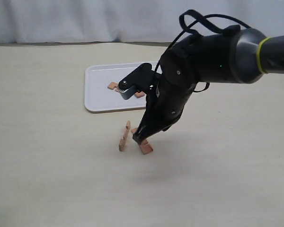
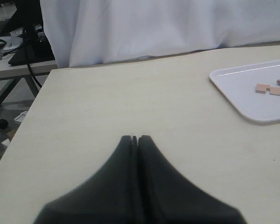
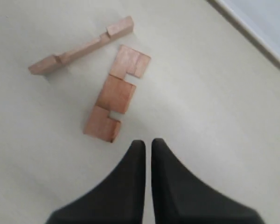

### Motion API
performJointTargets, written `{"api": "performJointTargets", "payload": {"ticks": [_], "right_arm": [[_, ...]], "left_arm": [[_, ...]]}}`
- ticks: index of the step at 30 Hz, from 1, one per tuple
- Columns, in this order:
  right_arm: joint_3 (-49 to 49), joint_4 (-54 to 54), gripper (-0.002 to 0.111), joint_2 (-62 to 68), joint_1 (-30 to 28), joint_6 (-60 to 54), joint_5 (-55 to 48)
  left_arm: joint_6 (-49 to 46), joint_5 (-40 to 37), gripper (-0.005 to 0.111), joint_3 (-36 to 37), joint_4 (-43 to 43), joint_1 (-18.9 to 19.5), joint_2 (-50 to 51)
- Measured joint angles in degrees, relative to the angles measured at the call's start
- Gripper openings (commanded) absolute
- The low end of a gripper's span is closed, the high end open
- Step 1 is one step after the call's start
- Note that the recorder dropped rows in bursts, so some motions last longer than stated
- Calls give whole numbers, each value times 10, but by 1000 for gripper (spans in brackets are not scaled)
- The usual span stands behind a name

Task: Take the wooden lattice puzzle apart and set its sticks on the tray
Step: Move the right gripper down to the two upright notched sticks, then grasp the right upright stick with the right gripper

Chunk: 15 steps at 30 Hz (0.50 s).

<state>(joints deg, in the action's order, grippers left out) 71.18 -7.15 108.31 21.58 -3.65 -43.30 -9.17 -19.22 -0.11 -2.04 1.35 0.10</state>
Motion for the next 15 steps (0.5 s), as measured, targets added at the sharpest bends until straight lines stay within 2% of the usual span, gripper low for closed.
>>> {"api": "performJointTargets", "payload": {"ticks": [4, 12, 15], "right_arm": [[0, -47, 4, -2, 27, 54, -31], [0, 3, 5, 22, 32, 66, -29], [0, 7, 14, 35, 32, 77, -17]], "left_arm": [[0, 0, 0, 0, 0, 0, 0], [0, 0, 0, 0, 0, 0, 0], [0, 0, 0, 0, 0, 0, 0]]}}
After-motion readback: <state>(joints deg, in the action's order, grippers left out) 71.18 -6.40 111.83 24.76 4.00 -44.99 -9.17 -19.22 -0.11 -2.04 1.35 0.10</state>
